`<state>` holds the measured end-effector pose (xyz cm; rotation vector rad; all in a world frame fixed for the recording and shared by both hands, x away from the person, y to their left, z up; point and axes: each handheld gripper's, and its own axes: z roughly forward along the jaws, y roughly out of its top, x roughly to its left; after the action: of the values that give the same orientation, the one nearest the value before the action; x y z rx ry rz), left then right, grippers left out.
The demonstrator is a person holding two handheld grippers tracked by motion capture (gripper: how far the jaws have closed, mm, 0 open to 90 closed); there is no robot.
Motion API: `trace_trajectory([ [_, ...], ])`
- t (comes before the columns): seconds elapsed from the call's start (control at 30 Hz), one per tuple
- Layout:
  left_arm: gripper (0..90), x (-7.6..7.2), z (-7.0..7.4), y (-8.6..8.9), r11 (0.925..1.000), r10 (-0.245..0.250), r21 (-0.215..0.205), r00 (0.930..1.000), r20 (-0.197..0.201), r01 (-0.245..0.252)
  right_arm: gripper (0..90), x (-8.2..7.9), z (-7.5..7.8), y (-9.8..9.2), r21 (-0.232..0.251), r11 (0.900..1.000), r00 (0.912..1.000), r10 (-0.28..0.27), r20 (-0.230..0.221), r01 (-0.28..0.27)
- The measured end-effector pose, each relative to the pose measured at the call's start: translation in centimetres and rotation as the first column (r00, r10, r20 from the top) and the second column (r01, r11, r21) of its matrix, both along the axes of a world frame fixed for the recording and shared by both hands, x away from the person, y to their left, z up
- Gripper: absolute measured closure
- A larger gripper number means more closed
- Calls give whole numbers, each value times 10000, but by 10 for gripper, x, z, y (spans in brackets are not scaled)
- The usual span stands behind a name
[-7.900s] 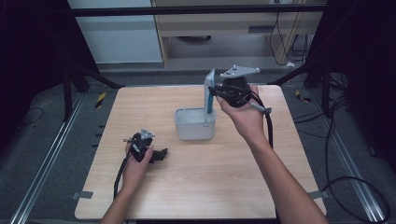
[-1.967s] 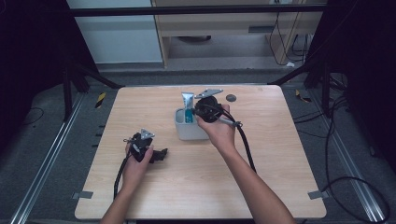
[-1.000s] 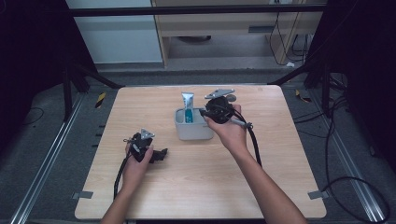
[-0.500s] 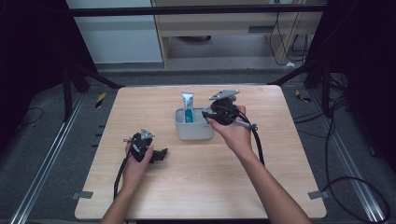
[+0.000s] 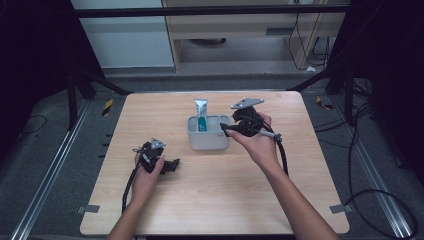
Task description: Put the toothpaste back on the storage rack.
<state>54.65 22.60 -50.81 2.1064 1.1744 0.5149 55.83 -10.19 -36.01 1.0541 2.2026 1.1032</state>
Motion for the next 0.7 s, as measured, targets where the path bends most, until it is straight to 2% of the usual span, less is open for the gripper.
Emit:
trace_trajectory([
  [0.07,0,0,0,0,10000,-3,4,10000,-3,3,233,-2,-1,-3,7,10000,9999,-3,116,3],
  [0.3,0,0,0,0,10000,-8,9,10000,-2,8,124,-7,-4,-19,10,10000,9996,67,274,-67],
  [0.43,0,0,0,0,10000,-9,12,10000,-3,9,89,-10,-6,-29,187,9997,9988,-194,443,186],
  [0.53,0,0,0,0,10000,-7,12,10000,-2,7,73,-12,-8,-36,87,9997,9986,-217,478,213],
  [0.7,0,0,0,0,10000,-5,10,10000,-4,5,57,-17,-11,-49,226,9992,9977,-333,593,320],
])
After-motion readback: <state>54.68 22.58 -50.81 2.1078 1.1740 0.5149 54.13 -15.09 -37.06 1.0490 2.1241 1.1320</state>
